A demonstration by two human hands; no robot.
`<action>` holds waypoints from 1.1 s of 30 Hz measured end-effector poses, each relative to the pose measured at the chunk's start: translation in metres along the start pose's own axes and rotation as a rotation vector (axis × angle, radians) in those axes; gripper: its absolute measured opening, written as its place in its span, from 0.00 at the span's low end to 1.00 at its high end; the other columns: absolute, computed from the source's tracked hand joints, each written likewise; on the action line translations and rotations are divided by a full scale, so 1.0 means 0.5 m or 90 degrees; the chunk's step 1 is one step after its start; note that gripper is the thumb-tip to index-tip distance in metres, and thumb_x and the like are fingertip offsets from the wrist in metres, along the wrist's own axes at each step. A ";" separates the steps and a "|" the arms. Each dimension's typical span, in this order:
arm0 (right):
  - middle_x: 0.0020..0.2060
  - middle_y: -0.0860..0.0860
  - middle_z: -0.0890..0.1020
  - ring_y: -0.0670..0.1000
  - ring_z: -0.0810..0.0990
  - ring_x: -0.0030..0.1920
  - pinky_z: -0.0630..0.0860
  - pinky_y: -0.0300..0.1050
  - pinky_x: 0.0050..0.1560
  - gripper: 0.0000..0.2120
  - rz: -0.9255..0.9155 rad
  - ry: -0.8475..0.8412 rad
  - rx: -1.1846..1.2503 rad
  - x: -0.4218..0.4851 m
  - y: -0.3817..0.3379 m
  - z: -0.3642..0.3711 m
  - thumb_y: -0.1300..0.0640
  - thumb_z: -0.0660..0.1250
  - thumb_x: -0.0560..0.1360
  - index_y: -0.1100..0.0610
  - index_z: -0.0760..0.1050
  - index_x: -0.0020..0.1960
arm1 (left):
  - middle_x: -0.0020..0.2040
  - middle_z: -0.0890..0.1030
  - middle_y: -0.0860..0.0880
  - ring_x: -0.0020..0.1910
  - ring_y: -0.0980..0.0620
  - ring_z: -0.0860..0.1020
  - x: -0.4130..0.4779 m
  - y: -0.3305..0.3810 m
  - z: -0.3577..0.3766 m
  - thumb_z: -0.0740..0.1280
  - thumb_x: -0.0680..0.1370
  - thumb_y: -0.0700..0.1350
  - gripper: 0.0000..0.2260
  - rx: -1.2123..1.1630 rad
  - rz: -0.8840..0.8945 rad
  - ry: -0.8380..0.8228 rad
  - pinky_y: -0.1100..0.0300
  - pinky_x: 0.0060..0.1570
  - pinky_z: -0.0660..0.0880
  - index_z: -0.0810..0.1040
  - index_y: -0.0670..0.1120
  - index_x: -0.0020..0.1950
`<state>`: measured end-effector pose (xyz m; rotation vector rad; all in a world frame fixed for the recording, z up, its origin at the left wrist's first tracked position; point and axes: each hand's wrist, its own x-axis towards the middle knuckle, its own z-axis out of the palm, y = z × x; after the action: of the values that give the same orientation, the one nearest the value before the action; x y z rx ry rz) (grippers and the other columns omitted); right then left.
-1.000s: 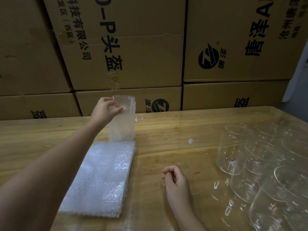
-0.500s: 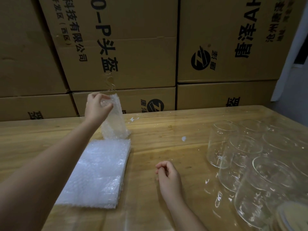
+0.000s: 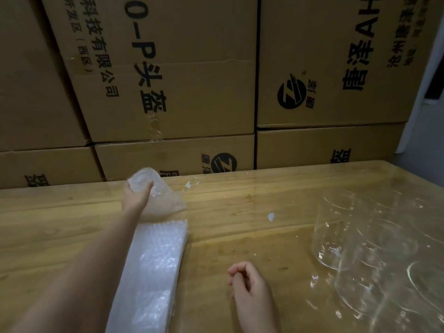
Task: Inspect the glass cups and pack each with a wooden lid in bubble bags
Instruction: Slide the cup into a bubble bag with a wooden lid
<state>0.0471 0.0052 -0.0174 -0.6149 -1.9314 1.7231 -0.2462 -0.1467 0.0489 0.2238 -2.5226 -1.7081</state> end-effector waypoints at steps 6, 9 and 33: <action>0.26 0.56 0.79 0.47 0.70 0.24 0.67 0.39 0.29 0.24 -0.021 0.003 -0.012 0.010 0.007 0.011 0.70 0.61 0.71 0.42 0.75 0.30 | 0.71 0.67 0.38 0.65 0.37 0.71 0.092 0.017 0.034 0.66 0.72 0.67 0.39 -0.034 -0.179 -0.194 0.46 0.55 0.74 0.63 0.43 0.74; 0.27 0.61 0.78 0.48 0.68 0.23 0.65 0.39 0.28 0.24 -0.022 0.007 0.000 0.013 0.014 0.013 0.71 0.61 0.70 0.43 0.76 0.29 | 0.73 0.64 0.38 0.68 0.37 0.68 0.103 0.030 0.051 0.65 0.75 0.63 0.35 0.009 -0.167 -0.210 0.44 0.63 0.70 0.63 0.43 0.74; 0.31 0.51 0.80 0.47 0.73 0.28 0.74 0.52 0.38 0.18 -0.015 -0.032 -0.038 -0.001 0.001 0.000 0.65 0.62 0.74 0.42 0.75 0.37 | 0.69 0.69 0.45 0.64 0.45 0.72 -0.048 -0.014 -0.022 0.80 0.63 0.41 0.51 -0.062 0.165 -0.285 0.49 0.63 0.72 0.51 0.50 0.76</action>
<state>0.0475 0.0049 -0.0177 -0.5726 -2.0238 1.6863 -0.2202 -0.1550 0.0467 -0.5267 -2.5869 -1.9337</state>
